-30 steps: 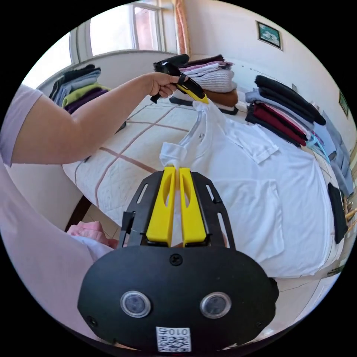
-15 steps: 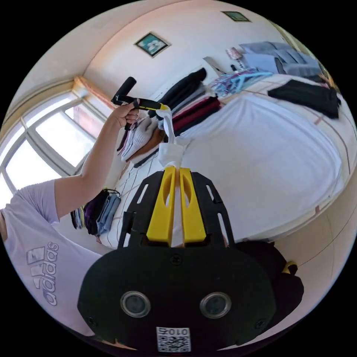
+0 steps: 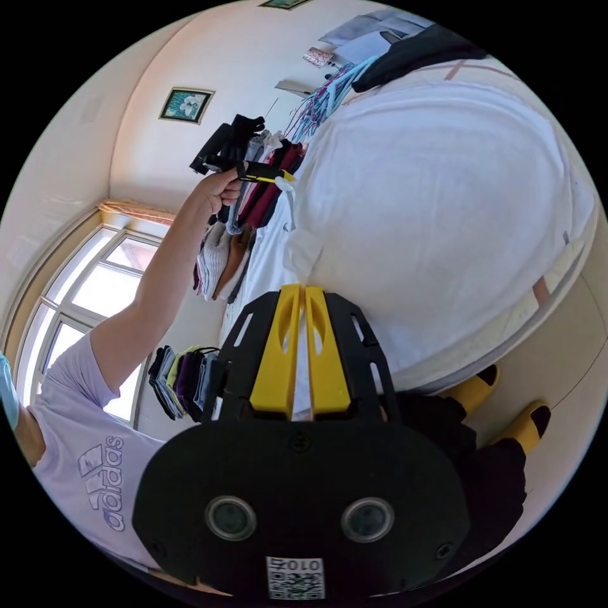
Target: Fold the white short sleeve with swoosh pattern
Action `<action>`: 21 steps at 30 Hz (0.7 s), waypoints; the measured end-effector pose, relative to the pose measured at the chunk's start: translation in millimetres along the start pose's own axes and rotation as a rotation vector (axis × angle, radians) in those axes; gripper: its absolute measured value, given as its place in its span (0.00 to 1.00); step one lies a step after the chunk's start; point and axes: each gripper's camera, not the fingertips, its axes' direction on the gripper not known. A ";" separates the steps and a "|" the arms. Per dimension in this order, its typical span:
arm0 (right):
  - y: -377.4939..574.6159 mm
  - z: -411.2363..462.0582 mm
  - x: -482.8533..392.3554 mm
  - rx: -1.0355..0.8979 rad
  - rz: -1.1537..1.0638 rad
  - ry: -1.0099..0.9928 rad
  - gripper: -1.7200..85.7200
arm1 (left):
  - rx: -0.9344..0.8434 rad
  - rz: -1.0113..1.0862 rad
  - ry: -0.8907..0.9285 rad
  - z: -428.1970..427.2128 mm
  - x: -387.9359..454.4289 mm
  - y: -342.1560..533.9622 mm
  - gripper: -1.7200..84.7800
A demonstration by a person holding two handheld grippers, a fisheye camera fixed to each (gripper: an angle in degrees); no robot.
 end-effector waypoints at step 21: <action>40.7 -39.6 -70.0 0.133 0.006 0.253 0.05 | 0.367 0.021 -0.067 -18.3 -21.3 95.3 0.13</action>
